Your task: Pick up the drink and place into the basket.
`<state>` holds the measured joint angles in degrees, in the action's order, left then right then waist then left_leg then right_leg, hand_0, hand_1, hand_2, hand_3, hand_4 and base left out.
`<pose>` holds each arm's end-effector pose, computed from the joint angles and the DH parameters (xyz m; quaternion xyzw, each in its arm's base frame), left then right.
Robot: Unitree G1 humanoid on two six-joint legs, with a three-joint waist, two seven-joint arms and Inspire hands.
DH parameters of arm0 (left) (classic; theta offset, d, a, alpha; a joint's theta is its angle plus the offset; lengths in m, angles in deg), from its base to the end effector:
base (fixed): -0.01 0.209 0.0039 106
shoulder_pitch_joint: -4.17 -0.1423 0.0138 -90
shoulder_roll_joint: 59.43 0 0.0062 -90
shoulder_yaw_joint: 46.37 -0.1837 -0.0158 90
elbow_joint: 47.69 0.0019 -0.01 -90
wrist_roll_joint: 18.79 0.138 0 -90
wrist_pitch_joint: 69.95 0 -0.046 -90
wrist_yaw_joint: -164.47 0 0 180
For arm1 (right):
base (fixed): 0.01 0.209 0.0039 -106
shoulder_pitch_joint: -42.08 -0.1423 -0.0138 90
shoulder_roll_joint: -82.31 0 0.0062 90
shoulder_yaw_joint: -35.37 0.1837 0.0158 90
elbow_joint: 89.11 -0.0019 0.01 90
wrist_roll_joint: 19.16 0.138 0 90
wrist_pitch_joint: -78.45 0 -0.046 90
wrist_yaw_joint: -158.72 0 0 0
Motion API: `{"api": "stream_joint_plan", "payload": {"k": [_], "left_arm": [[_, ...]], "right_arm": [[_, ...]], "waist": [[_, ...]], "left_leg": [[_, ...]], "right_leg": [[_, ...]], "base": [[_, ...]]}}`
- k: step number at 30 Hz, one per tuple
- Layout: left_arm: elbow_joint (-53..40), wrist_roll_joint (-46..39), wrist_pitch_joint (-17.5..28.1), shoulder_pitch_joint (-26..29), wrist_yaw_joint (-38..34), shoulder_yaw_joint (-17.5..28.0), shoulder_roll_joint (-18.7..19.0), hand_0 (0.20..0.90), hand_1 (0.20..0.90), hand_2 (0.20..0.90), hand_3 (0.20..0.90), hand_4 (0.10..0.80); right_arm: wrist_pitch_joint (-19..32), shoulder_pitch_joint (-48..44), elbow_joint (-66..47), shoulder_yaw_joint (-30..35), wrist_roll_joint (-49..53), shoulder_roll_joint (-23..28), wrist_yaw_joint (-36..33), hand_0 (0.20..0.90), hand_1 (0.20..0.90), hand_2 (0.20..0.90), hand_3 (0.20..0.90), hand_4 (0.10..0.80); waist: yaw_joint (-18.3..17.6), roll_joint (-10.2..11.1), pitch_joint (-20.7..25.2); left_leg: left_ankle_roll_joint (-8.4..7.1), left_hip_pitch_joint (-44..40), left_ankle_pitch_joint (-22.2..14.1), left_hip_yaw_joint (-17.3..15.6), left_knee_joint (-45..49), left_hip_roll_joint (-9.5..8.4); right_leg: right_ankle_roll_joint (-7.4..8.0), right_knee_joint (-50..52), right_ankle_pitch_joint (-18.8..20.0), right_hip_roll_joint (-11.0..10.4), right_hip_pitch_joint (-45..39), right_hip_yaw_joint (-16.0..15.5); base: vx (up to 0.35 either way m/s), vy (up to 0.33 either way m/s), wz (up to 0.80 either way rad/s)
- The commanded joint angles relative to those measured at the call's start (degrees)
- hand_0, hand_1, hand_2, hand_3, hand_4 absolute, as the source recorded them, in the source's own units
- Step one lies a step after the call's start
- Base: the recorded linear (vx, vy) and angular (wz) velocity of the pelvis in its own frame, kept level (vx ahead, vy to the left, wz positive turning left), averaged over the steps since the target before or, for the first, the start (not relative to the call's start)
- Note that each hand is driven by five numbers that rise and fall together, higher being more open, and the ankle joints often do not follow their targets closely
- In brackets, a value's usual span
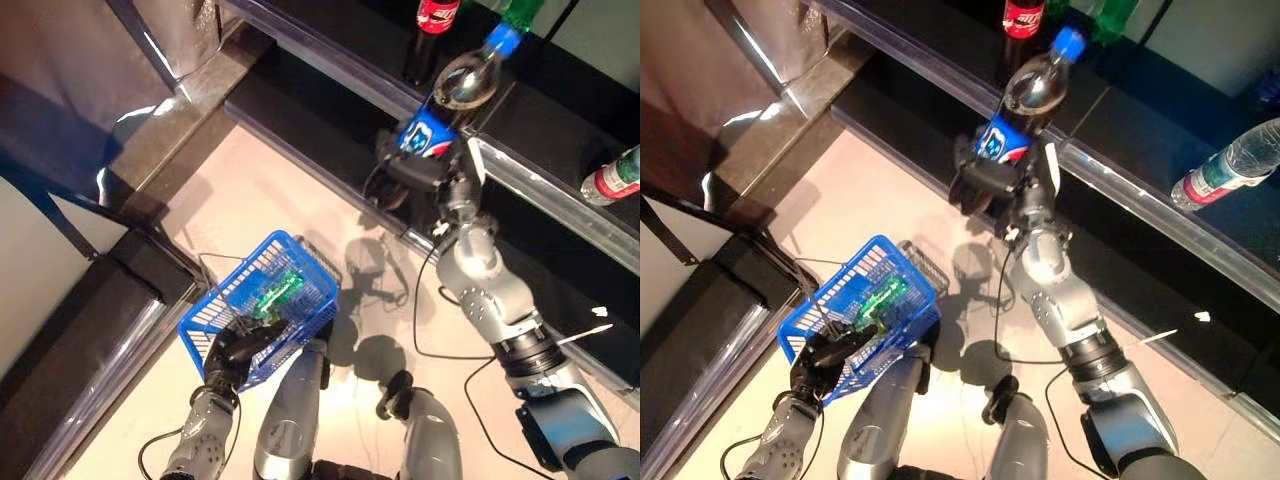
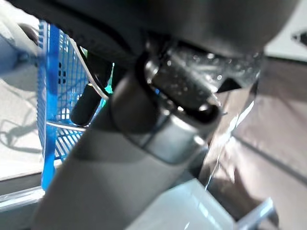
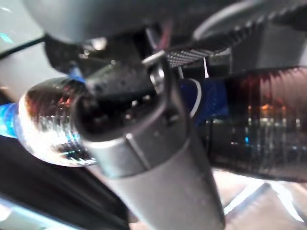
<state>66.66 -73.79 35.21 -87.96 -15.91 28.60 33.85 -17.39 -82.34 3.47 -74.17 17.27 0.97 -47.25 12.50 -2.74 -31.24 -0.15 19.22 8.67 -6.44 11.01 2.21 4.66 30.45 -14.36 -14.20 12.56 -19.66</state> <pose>0.1711 0.2011 -0.0279 -0.2644 0.1355 0.0726 0.9521 0.2862 -0.1308 0.1622 0.0603 -0.1107 0.0161 0.9919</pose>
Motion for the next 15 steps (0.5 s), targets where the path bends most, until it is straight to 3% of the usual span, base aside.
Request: {"api": "stream_joint_plan", "payload": {"k": [1,15], "left_arm": [[-20.5,6.2,13.6,4.3,7.1,1.7,4.9,0.3,0.3,0.3,0.2,0.1],[-34.9,6.6,8.7,6.1,13.1,-4.3,8.7,0.3,0.3,0.3,0.2,0.1]], "right_arm": [[7.9,-9.1,-14.3,0.3,-2.4,-1.3,3.9,0.3,0.3,0.3,0.2,0.1],[6.6,-10.4,-8.8,-7.9,-2.8,-6.6,-2.8,0.3,0.3,0.3,0.2,0.1]], "waist": [[0.8,-0.3,4.8],[4.7,-1.1,5.2]], "left_leg": [[-1.6,-5.0,-8.8,3.6,5.3,-1.1],[-1.76,-6.0,-7.2,7.5,2.6,-2.92]], "right_leg": [[-3.6,-4.5,5.5,2.9,-3.0,-2.9],[-3.4,-7.8,6.5,3.2,-6.4,-5.9]], "base": [[0.008,-0.023,0.15],[0.0,-0.029,0.16]]}}
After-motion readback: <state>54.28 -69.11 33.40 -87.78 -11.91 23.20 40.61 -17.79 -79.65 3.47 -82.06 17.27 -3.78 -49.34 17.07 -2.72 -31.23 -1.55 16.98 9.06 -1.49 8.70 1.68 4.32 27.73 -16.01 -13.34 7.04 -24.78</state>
